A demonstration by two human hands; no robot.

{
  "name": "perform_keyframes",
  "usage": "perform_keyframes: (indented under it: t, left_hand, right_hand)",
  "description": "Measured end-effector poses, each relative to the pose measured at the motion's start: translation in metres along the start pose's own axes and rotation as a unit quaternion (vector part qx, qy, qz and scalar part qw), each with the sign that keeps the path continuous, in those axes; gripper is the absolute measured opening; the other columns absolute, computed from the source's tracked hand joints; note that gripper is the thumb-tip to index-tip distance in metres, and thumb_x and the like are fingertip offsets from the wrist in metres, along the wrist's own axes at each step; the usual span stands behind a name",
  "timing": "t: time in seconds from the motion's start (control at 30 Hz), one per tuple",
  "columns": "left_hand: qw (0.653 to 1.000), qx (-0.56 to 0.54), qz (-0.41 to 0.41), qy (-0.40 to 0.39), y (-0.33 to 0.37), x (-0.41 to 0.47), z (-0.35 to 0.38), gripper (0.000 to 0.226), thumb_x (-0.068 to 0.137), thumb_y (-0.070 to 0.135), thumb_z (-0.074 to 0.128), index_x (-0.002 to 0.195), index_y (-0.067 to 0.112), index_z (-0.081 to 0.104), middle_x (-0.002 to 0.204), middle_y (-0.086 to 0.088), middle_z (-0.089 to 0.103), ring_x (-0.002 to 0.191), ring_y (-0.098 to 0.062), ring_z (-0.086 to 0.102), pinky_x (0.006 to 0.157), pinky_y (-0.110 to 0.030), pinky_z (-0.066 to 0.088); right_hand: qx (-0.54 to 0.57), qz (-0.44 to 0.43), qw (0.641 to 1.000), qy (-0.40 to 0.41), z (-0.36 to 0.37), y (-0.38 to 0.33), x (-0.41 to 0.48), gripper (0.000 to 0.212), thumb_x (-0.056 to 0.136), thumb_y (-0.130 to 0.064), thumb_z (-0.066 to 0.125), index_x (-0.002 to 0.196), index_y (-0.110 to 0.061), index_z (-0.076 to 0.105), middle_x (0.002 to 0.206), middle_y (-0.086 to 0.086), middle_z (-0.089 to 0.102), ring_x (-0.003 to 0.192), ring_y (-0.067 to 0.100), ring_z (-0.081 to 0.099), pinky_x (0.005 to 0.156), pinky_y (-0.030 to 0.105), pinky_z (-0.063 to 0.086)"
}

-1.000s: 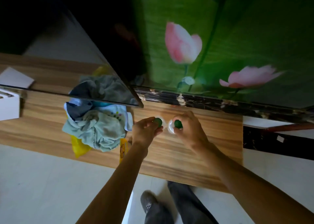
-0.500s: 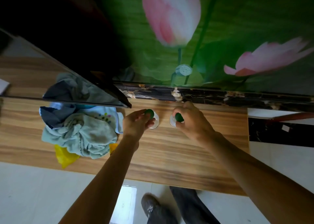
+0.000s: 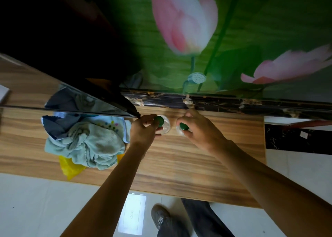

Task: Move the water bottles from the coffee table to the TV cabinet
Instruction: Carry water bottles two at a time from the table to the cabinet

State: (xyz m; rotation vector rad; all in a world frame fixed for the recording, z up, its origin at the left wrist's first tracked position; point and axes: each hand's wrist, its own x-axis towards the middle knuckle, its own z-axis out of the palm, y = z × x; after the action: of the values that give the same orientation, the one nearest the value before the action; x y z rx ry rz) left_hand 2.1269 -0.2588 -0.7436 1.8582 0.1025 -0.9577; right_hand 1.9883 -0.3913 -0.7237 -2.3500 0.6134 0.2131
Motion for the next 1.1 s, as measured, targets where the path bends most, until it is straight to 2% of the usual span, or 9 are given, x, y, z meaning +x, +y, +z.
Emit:
perform_keyframes:
  t: [0.27,0.47,0.57,0.63,0.77,0.87,0.97,1.03,1.1]
  left_hand:
    - [0.998,0.05,0.036,0.015,-0.003,-0.01,-0.003,0.03,0.094,0.015,0.064,0.123,0.015,0.064,0.116,-0.009,0.069,0.087,-0.022,0.075,0.069,-0.043,0.062]
    - [0.998,0.05,0.017,0.015,0.0,-0.027,-0.005,0.044,0.094,0.009,0.061,0.137,0.015,0.053,0.129,-0.009,0.06,0.092,-0.023,0.073,0.072,-0.044,0.062]
    - [0.998,0.064,0.004,0.011,0.009,-0.042,-0.008,0.043,0.094,0.012,0.061,0.137,0.015,0.054,0.133,-0.013,0.057,0.097,-0.027,0.072,0.075,-0.047,0.062]
    - [0.999,0.045,0.012,0.013,0.018,-0.056,-0.011,0.032,0.098,0.012,0.054,0.13,0.011,0.058,0.13,-0.016,0.059,0.099,-0.028,0.071,0.073,-0.044,0.061]
    - [0.999,-0.018,0.035,0.038,0.045,-0.093,-0.023,0.023,0.102,0.011,0.047,0.117,0.009,0.063,0.125,-0.013,0.062,0.103,-0.028,0.07,0.068,-0.035,0.061]
    - [0.996,-0.047,0.043,0.057,0.061,-0.128,-0.036,0.021,0.103,0.011,0.044,0.114,0.01,0.062,0.12,-0.013,0.06,0.099,-0.026,0.068,0.068,-0.034,0.062]
    - [0.995,-0.016,0.063,0.076,0.071,-0.158,-0.049,0.024,0.102,0.012,0.045,0.116,0.008,0.065,0.113,-0.013,0.062,0.094,-0.023,0.066,0.063,-0.025,0.056]
    - [0.993,-0.001,0.078,0.085,0.08,-0.179,-0.058,0.025,0.102,0.012,0.047,0.117,0.007,0.065,0.11,-0.012,0.065,0.097,-0.023,0.065,0.067,-0.024,0.053]
    - [0.991,0.014,0.092,0.091,0.091,-0.203,-0.069,0.025,0.101,0.014,0.048,0.119,0.009,0.065,0.112,-0.008,0.066,0.101,-0.021,0.064,0.079,-0.027,0.053]
  right_hand:
    - [0.001,0.004,1.0,-0.004,-0.009,0.001,0.0,0.028,0.085,-0.009,0.067,0.108,-0.024,0.064,0.111,0.002,0.051,0.094,0.025,0.06,0.073,0.041,0.052]
    - [-0.074,0.041,0.995,-0.059,-0.018,-0.017,0.001,0.056,0.088,-0.009,0.062,0.14,-0.02,0.042,0.141,0.003,0.042,0.118,0.027,0.055,0.084,0.034,0.046]
    - [-0.099,0.047,0.991,-0.082,-0.028,-0.025,-0.004,0.063,0.088,-0.003,0.06,0.144,-0.018,0.036,0.144,0.007,0.041,0.121,0.03,0.055,0.085,0.036,0.048]
    - [-0.087,0.049,0.991,-0.086,-0.038,-0.031,-0.01,0.063,0.087,-0.003,0.06,0.144,-0.019,0.037,0.142,0.008,0.042,0.12,0.031,0.055,0.086,0.037,0.048]
    - [0.011,0.053,0.998,-0.033,-0.062,-0.046,-0.033,0.057,0.085,-0.011,0.065,0.138,-0.019,0.046,0.134,0.011,0.053,0.117,0.027,0.056,0.094,0.04,0.049]
    - [0.081,0.029,0.996,0.019,-0.082,-0.067,-0.06,0.052,0.084,-0.009,0.067,0.134,-0.016,0.052,0.124,0.01,0.06,0.106,0.023,0.063,0.089,0.042,0.053]
    - [0.131,0.013,0.989,0.06,-0.103,-0.093,-0.086,0.049,0.083,-0.005,0.067,0.13,-0.014,0.056,0.118,0.008,0.063,0.099,0.02,0.065,0.082,0.041,0.056]
    - [0.138,0.001,0.988,0.067,-0.116,-0.11,-0.101,0.048,0.083,-0.004,0.067,0.128,-0.014,0.057,0.118,0.008,0.062,0.101,0.018,0.065,0.082,0.036,0.056]
    - [0.128,-0.023,0.989,0.069,-0.128,-0.126,-0.114,0.049,0.082,-0.004,0.068,0.127,-0.015,0.056,0.119,0.007,0.062,0.103,0.018,0.063,0.084,0.034,0.055]
